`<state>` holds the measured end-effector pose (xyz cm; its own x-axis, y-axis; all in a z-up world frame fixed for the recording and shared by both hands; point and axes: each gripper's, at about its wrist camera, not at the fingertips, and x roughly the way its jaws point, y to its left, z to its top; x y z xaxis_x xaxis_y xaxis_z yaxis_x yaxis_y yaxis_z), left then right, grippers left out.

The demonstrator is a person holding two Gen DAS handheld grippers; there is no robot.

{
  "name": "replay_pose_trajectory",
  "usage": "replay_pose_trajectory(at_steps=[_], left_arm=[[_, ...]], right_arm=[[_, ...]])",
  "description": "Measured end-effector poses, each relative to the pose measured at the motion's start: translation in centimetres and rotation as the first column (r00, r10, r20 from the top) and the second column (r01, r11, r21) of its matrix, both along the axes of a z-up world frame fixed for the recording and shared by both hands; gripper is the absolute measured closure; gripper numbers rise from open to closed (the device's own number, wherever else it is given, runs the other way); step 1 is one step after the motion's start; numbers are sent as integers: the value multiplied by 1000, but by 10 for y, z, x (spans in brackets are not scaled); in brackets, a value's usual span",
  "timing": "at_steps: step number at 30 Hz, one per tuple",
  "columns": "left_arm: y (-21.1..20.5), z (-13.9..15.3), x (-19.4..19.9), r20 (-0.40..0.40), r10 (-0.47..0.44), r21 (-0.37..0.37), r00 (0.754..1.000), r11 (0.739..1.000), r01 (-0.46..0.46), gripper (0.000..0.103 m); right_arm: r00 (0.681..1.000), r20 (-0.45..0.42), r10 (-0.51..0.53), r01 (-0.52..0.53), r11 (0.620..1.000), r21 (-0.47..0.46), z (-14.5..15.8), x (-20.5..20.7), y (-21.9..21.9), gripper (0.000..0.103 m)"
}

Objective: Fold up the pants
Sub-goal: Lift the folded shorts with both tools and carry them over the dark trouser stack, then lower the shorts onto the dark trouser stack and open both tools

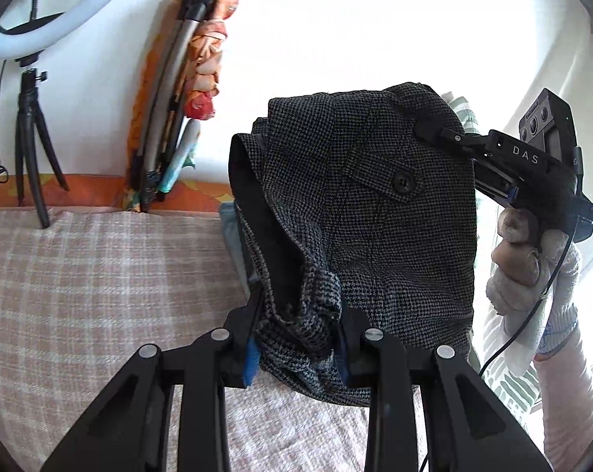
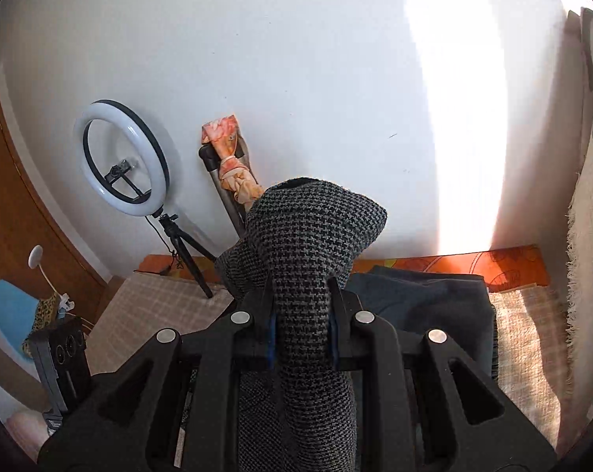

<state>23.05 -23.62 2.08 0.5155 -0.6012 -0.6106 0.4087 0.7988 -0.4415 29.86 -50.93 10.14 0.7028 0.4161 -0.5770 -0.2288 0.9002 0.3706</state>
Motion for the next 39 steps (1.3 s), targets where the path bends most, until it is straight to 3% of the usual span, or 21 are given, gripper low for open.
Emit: replay_pose_trajectory(at_steps=[5, 9, 14, 18, 25, 30, 32, 34, 36, 39], left_arm=[[-39, -15, 18, -10, -13, -1, 1000, 1000, 13, 76], [-65, -33, 29, -34, -25, 32, 999, 999, 26, 76], [-89, -57, 33, -59, -31, 107, 998, 994, 38, 76], [-98, -64, 35, -58, -33, 166, 998, 985, 42, 76], [-112, -67, 41, -60, -36, 274, 998, 960, 51, 73], [-113, -70, 44, -72, -23, 302, 997, 952, 44, 73], [-113, -72, 47, -79, -11, 314, 997, 949, 36, 67], [-115, -74, 50, -86, 1, 333, 996, 943, 28, 63], [-115, -76, 51, -80, 4, 345, 997, 938, 24, 62], [-115, -76, 50, -62, 3, 374, 998, 927, 20, 58]], right_arm=[[1000, -26, -7, 7, 1000, -15, -21, 26, -34, 83], [996, -88, -9, 6, 999, -36, -57, 50, -55, 83], [985, -171, -38, 28, 998, -58, -113, 75, -70, 83], [980, -188, -65, 60, 998, -32, -137, 81, -83, 83], [978, -192, -82, 75, 996, -43, -143, 79, -85, 81], [975, -197, -105, 94, 994, -64, -143, 79, -84, 76], [974, -195, -115, 102, 992, -78, -143, 78, -85, 75], [972, -190, -141, 123, 987, -102, -142, 77, -85, 66], [971, -180, -155, 134, 983, -125, -138, 74, -84, 64], [970, -158, -186, 157, 971, -181, -132, 69, -81, 49]])
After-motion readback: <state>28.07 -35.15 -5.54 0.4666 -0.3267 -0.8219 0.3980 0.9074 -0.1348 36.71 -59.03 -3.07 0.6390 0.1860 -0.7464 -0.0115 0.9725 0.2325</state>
